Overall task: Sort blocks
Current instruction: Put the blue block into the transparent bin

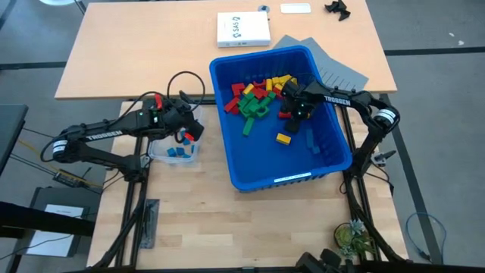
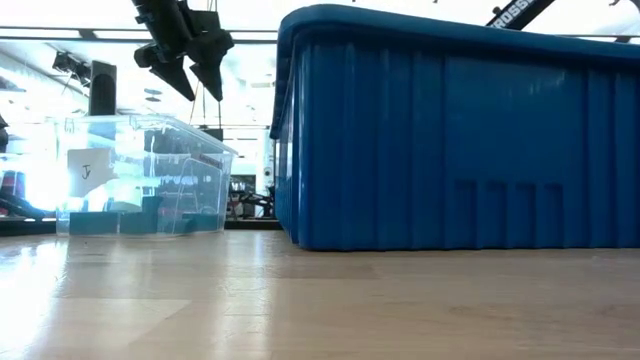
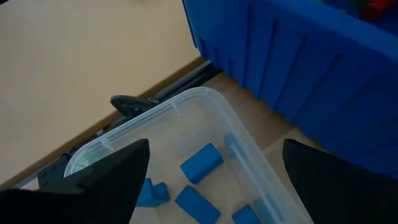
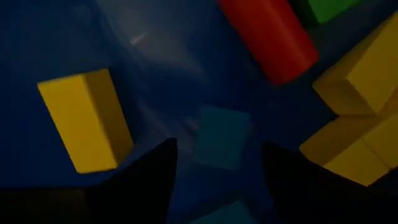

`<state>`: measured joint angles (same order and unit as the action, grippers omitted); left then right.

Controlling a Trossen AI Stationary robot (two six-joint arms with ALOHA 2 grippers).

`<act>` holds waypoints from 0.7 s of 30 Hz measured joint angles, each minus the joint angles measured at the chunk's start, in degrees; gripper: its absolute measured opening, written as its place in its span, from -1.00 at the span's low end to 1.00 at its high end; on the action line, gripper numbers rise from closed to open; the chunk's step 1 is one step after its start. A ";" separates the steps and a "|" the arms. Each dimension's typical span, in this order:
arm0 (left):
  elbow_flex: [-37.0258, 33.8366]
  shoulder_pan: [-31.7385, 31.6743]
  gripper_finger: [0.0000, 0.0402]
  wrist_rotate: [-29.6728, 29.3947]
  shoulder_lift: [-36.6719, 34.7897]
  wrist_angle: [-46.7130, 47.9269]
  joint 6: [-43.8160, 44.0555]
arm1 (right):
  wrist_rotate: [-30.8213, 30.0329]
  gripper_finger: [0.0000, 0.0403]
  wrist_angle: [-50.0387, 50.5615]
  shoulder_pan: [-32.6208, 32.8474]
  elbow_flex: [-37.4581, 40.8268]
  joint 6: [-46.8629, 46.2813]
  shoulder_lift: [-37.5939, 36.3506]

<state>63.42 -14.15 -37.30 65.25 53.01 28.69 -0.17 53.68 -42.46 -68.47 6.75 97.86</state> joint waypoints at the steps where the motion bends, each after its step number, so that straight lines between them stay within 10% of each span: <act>1: 0.00 0.00 0.88 0.00 0.00 -0.01 0.00 | 0.01 0.13 0.04 0.07 0.00 -1.18 0.00; 21: 0.00 0.00 0.88 -0.02 0.00 -3.28 -1.34 | -2.14 -0.03 -13.07 0.63 9.75 -1.72 0.24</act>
<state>63.42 -14.15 -37.32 65.25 49.74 27.35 -2.31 40.61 -41.82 -58.72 5.03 98.10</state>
